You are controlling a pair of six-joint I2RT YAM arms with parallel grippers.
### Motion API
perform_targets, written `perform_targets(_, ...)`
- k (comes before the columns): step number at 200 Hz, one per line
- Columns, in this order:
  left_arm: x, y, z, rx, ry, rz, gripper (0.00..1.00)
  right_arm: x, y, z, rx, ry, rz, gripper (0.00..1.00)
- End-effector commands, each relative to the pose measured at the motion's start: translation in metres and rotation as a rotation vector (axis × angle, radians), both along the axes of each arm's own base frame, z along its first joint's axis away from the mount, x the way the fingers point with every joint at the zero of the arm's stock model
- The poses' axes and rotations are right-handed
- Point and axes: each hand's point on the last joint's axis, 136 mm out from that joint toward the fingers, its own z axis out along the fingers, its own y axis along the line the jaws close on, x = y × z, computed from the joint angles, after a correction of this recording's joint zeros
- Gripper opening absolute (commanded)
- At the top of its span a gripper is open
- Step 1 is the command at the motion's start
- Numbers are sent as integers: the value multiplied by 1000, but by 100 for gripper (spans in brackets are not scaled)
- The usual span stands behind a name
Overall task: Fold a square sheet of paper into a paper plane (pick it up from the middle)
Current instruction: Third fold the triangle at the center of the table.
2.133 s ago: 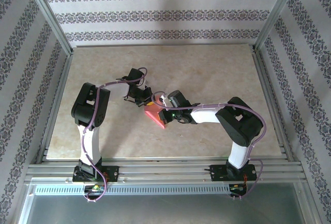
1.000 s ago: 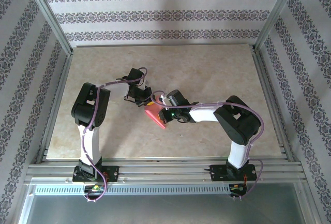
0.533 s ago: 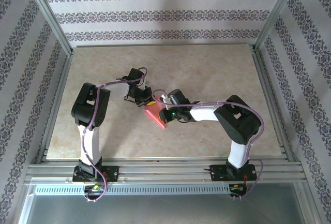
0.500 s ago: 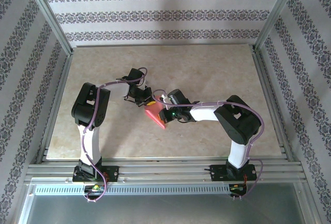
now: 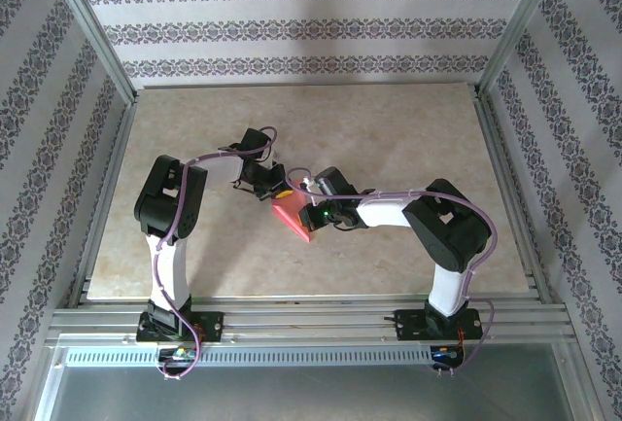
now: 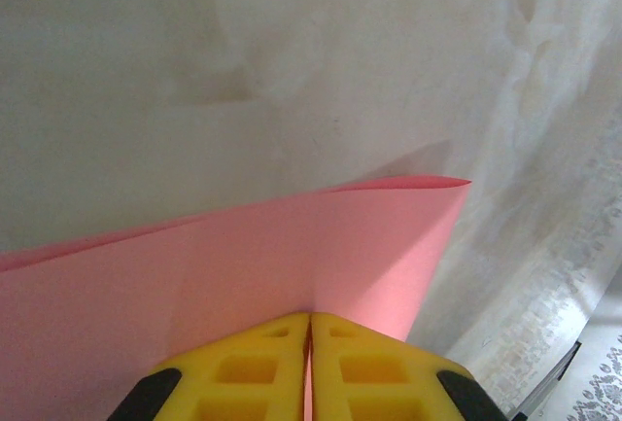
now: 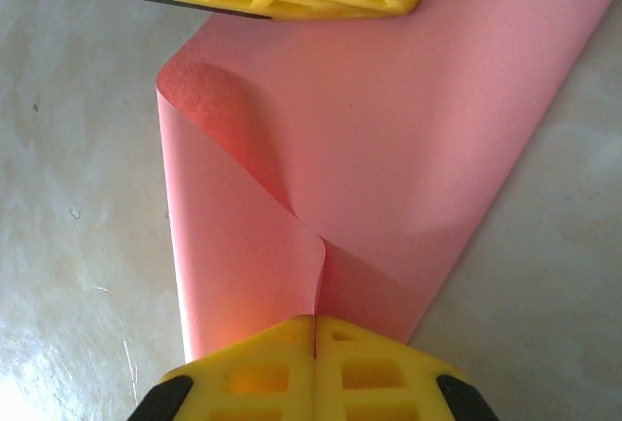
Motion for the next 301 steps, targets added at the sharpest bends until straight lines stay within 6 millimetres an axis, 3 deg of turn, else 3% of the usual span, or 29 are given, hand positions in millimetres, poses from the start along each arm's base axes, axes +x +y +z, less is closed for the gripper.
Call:
perform_targets(1,-19,2,-27,66,85,-19,11,10,-5,10,-5,-10,-42,6)
perform_targets(73,-18,1,-21,59,76,-24,11,9,-5,-1,-35,14,-23,6)
perform_targets(123,-1,6,34,2,-41,38,17,6,-8,-9,-64,34,-18,6)
perform_targets(144,-3,12,47,-8,-64,70,18,5,-7,-11,-66,41,-12,6)
perform_targets(226,-33,33,42,7,-47,192,16,4,-10,-19,-89,54,-19,6)
perform_targets(270,-50,5,57,-151,-100,200,14,3,-9,-19,-89,62,-19,6)
perform_targets(301,-58,-5,48,-152,-89,203,12,4,-9,-20,-92,65,-19,6)
